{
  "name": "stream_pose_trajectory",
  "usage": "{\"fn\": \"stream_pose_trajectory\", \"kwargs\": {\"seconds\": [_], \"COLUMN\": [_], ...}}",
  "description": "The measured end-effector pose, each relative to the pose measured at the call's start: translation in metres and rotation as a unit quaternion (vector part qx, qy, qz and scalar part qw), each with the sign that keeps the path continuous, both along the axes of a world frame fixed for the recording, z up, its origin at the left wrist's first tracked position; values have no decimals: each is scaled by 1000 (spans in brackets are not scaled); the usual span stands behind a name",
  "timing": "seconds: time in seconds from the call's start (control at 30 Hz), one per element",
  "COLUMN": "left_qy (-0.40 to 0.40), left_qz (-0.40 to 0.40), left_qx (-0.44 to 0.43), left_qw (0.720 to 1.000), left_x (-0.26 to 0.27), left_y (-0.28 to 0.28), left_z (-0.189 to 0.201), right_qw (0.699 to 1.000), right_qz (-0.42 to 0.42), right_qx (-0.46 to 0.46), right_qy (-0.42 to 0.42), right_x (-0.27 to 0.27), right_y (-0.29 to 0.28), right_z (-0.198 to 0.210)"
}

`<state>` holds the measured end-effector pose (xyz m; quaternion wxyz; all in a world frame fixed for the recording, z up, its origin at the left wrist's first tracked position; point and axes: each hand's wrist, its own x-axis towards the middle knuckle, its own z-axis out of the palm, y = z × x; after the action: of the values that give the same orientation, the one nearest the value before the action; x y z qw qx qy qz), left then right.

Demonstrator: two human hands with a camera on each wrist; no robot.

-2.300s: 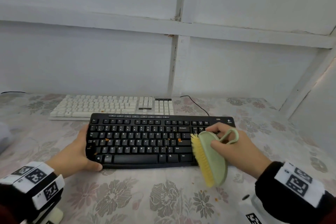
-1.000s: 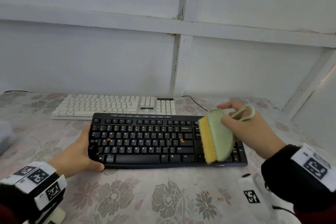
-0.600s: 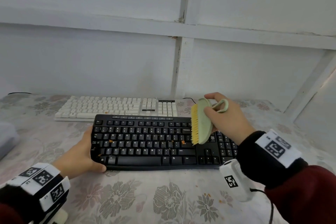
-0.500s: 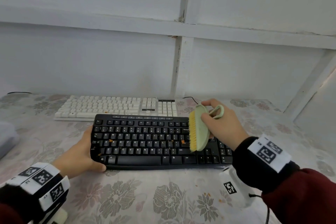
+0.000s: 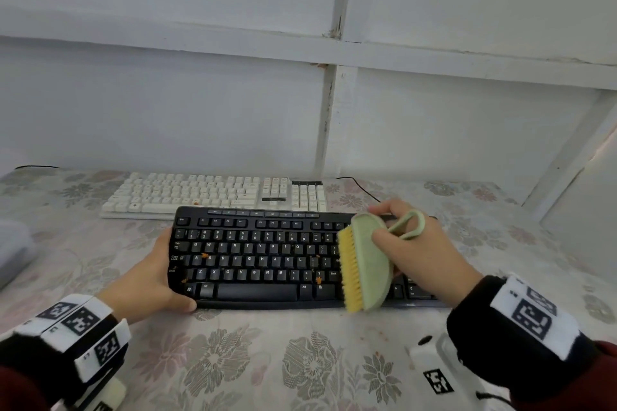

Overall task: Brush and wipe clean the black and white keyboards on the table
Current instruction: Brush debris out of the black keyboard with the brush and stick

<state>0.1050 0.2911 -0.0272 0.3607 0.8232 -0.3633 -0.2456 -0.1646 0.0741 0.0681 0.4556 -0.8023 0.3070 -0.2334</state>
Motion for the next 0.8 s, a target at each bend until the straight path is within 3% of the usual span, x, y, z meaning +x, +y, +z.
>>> {"fn": "stream_pose_trajectory", "kwargs": {"seconds": [0.2,0.47,0.67,0.8], "left_qy": [-12,13,14,12], "left_qz": [-4,-4,-5,-4], "left_qx": [-18,-21,-8,-4], "left_qw": [1000,1000,1000,1000], "left_x": [1,1,1,2], "left_y": [0,2,2,1], "left_z": [-1,2,1,-1], "right_qw": [998,996,1000,999], "right_qz": [-48,40,-21,-43], "right_qx": [-36,0,4,-14], "right_qy": [-18,75,-19,-9], "right_x": [14,-7,2,17], "right_y": [-13,10,-5,-11], "right_z": [5,-26,8,6]}}
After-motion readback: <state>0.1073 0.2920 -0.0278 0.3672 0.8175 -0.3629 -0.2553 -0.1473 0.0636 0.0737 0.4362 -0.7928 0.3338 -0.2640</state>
